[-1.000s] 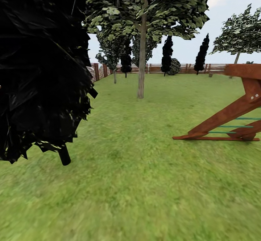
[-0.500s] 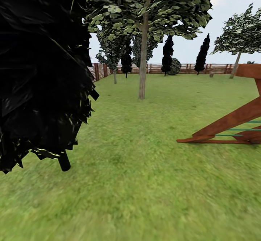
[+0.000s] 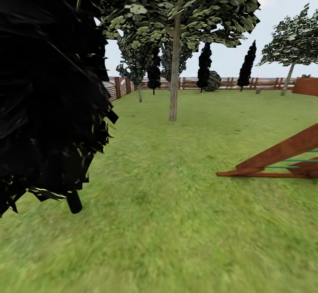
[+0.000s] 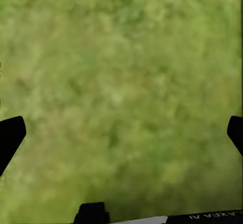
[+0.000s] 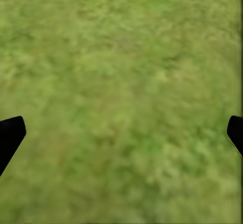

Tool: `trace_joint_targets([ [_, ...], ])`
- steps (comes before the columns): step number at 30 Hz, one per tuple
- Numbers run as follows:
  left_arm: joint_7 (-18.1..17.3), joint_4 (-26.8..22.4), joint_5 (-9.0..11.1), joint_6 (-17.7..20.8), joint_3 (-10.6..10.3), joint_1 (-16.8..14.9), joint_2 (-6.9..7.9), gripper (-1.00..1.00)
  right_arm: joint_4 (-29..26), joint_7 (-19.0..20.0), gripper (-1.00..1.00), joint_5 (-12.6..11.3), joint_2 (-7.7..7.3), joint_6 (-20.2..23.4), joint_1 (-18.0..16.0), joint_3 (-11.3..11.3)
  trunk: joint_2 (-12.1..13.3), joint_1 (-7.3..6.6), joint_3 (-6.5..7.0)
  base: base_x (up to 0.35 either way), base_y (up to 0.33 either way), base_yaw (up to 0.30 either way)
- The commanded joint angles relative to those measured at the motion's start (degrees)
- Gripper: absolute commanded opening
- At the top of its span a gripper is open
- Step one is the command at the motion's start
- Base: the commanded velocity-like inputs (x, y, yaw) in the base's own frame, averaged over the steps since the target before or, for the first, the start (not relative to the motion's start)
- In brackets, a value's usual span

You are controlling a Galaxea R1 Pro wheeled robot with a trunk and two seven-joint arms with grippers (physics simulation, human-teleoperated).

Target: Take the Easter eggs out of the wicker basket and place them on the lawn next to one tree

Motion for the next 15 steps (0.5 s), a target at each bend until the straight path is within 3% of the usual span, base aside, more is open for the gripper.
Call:
trace_joint_targets([
  [1, 0.12, 0.10, -0.38, -2.13, 0.39, -0.01, -0.04, 1.00, 0.09, -0.16, 1.00, -0.04, -0.04, -0.17, -0.02, 0.02, -0.02, 0.03, -0.05, 0.318, -0.110, 0.000],
  [4, 0.25, 4.14, 2.14, -11.84, 3.43, 0.01, 0.03, 1.00, 1.23, -0.24, 1.00, 0.03, -0.15, -0.18, -0.02, 0.01, -0.02, 0.03, -0.05, 0.319, -0.139, 0.000],
  [7, 0.31, 5.73, 3.51, -15.65, 4.84, 0.01, 0.21, 1.00, 2.80, -0.25, 1.00, 0.06, -0.18, -0.23, -0.04, 0.01, -0.02, 0.03, -0.05, 0.317, -0.164, 0.000],
  [13, 0.29, 6.21, 4.06, -17.80, 5.68, 0.00, 0.25, 1.00, 3.93, -0.26, 1.00, 0.19, -0.11, -0.27, -0.02, 0.08, -0.02, 0.03, -0.05, 0.309, -0.172, 0.000],
  [15, 0.40, 7.06, 4.15, -21.65, 6.89, 0.00, 1.17, 1.00, 3.97, -0.22, 1.00, 0.30, -0.10, -0.32, -0.05, 0.14, -0.02, 0.03, -0.05, 0.269, -0.160, 0.000],
])
